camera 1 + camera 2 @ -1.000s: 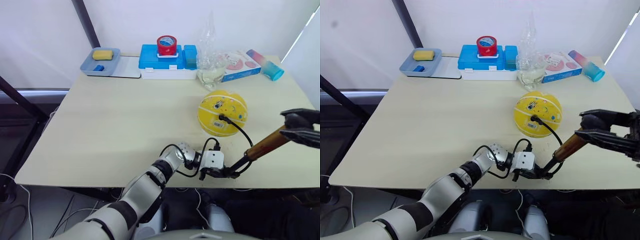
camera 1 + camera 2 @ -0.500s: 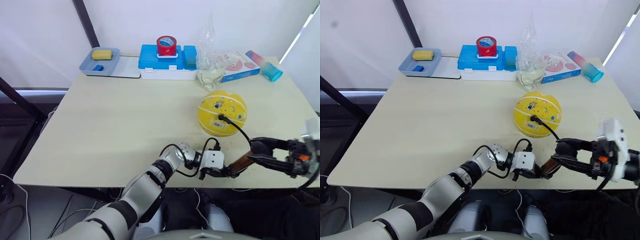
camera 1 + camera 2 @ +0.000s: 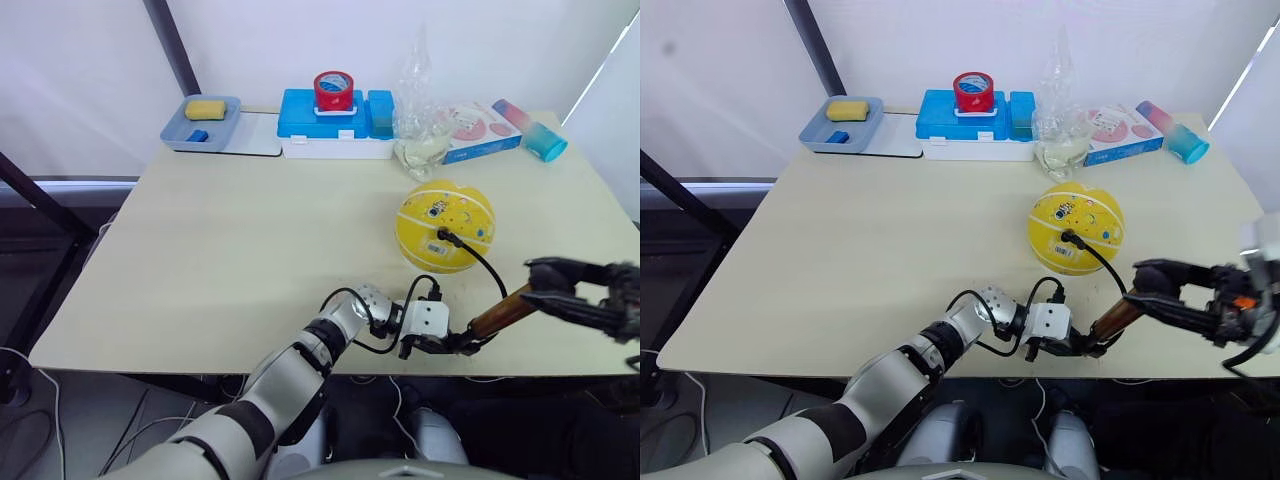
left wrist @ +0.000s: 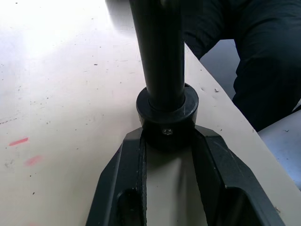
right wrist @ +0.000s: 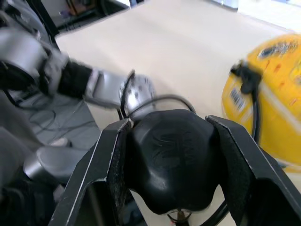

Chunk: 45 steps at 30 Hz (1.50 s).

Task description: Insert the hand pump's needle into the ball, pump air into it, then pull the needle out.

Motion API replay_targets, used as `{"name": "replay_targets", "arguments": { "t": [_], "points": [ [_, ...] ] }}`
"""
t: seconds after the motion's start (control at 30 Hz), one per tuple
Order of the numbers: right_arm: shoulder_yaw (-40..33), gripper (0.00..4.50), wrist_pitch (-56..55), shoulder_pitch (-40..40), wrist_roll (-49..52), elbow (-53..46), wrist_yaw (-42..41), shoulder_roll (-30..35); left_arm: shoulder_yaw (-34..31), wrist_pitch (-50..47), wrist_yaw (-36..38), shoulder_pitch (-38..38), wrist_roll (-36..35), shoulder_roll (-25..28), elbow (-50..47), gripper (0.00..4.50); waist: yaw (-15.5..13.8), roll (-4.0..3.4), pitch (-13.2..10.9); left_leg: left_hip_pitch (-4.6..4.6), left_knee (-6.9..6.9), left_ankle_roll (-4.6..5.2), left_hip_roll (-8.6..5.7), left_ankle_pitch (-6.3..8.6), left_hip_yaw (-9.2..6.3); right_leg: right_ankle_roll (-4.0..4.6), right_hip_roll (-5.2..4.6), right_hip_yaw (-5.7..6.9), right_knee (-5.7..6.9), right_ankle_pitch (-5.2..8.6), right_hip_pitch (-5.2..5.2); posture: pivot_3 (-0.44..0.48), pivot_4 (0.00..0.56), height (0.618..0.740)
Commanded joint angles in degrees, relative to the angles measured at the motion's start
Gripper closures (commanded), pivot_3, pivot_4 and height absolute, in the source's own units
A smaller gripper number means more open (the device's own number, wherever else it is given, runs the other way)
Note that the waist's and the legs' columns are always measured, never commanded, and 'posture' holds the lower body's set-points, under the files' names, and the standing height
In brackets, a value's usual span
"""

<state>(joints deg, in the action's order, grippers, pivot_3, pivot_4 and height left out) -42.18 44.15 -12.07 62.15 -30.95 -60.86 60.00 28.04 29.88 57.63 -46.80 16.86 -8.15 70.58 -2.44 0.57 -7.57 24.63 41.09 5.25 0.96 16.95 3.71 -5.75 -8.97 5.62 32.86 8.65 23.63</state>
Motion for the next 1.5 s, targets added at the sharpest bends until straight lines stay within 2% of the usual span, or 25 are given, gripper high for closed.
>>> {"name": "replay_targets", "arguments": {
  "t": [0.03,0.17,0.3,0.4,0.57,0.73,0.8,0.9,1.03,1.27,1.5],
  "points": [
    [-11.1,2.50,5.2,3.4,6.3,1.8,1.4,4.4,1.3,-1.4,-0.8,-0.4,2.5,-2.6,2.5,3.59,0.0,-0.03,0.0,0.02,0.00,0.00,0.00,0.00,-0.02,0.00,0.00,0.02,0.01,0.00,0.01,0.000,0.150,0.729],
    [-15.9,2.50,11.3,6.4,12.0,4.4,2.7,8.3,1.3,-1.5,-0.8,-0.6,2.6,-2.5,2.6,3.59,0.0,-0.03,0.0,0.05,0.00,0.00,0.00,0.00,-0.02,0.01,0.00,0.01,-0.01,0.00,0.03,0.000,0.150,0.729],
    [-14.6,2.50,14.2,9.0,15.1,4.8,4.9,9.1,1.3,-1.4,-0.8,-0.5,2.6,-2.5,2.6,3.59,0.1,-0.03,-0.2,0.10,0.00,0.01,0.00,0.00,0.02,0.01,-0.01,-0.01,0.01,0.00,0.11,0.000,0.150,0.729],
    [-9.2,2.50,13.3,7.1,11.6,1.6,4.3,6.4,1.2,-1.5,-0.7,-0.5,2.7,-2.6,2.6,3.59,0.1,-0.02,-0.2,0.12,-0.01,0.13,-0.01,-0.06,0.03,0.03,0.01,-0.02,0.01,-0.01,0.14,0.000,0.150,0.729],
    [3.4,2.50,6.1,2.0,0.0,-3.5,4.4,0.2,1.1,-1.5,-0.7,-0.6,2.6,-2.6,2.6,3.59,0.1,0.21,-0.1,0.05,-0.04,0.21,0.03,-0.10,0.00,0.03,0.06,0.01,-0.01,0.00,0.07,0.000,0.150,0.729],
    [13.9,2.50,-3.0,-2.4,-11.4,-3.4,3.8,-5.5,1.1,-1.5,-0.7,-0.7,2.6,-2.5,2.6,3.59,0.1,0.26,0.0,0.03,0.02,0.20,0.03,-0.10,0.02,-0.01,0.06,-0.02,0.04,0.01,0.05,0.000,0.150,0.729],
    [15.5,2.50,-5.9,-3.6,-14.6,-2.5,3.4,-6.3,1.2,-1.5,-0.7,-0.7,2.6,-2.4,2.6,3.59,0.1,0.27,0.0,0.03,0.01,0.20,0.04,-0.11,0.00,0.01,0.08,0.00,0.04,0.01,0.05,0.000,0.150,0.729],
    [13.3,2.50,-7.3,-3.4,-13.9,-2.2,2.4,-6.3,1.2,-1.4,-0.5,-0.7,2.7,-2.2,2.5,3.59,0.1,0.25,0.0,0.04,0.00,0.21,0.02,-0.11,0.01,0.03,0.08,0.00,0.02,-0.01,0.05,0.000,0.150,0.729],
    [5.3,2.50,-4.3,-1.5,-6.6,-2.6,2.0,-4.5,1.2,-1.4,-0.4,-0.6,2.7,-2.1,2.5,3.59,0.1,0.16,-0.1,0.07,0.01,0.21,0.02,-0.11,0.00,0.03,0.07,0.00,0.03,-0.01,0.07,0.000,0.150,0.729],
    [-10.8,2.50,6.1,4.7,6.7,0.9,3.2,4.5,1.1,-1.4,-0.6,-0.5,2.6,-2.4,2.5,3.59,0.1,0.00,-0.2,0.08,0.00,0.21,0.02,-0.11,-0.01,0.04,0.05,0.01,0.00,-0.01,0.08,0.000,0.150,0.729],
    [-14.7,2.50,11.8,8.3,10.8,3.5,4.2,8.2,1.1,-1.5,-0.6,-0.6,2.7,-2.1,2.6,3.59,0.1,0.02,-0.3,0.12,-0.01,0.22,0.01,-0.10,0.00,0.04,0.03,0.00,-0.02,-0.01,0.10,0.000,0.150,0.729]
  ]
}}
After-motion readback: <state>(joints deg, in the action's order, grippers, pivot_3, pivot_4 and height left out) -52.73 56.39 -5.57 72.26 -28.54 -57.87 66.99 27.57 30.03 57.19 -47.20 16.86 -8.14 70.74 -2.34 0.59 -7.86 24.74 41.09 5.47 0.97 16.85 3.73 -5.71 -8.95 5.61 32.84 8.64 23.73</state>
